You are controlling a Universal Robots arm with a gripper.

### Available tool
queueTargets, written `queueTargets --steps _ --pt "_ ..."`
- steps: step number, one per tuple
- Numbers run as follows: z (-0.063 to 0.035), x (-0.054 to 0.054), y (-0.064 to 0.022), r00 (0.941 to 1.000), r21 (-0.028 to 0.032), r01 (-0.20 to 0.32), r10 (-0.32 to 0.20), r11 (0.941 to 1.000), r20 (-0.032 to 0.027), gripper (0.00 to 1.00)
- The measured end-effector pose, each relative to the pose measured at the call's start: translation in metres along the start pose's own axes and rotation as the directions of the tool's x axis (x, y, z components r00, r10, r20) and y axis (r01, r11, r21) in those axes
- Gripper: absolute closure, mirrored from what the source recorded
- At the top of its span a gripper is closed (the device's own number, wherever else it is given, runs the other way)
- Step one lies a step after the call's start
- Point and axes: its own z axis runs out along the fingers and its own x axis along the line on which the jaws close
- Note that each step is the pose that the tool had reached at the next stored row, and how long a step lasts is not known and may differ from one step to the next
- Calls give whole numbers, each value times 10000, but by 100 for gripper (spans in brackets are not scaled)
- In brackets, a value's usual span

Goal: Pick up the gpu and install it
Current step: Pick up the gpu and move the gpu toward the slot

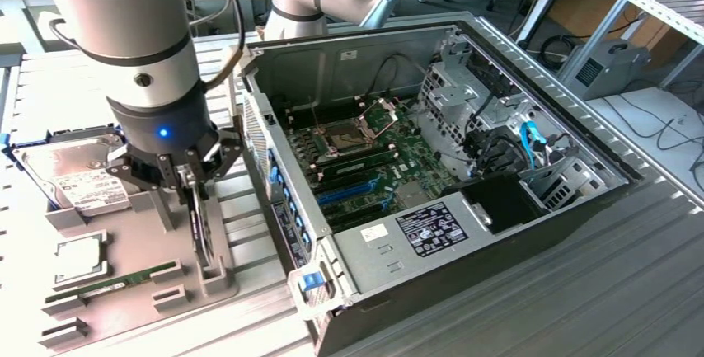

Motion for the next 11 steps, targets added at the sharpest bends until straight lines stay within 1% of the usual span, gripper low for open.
queueTargets --steps 11 --pt "-63 -2 2 10000 1 0 0 10000 0 73"
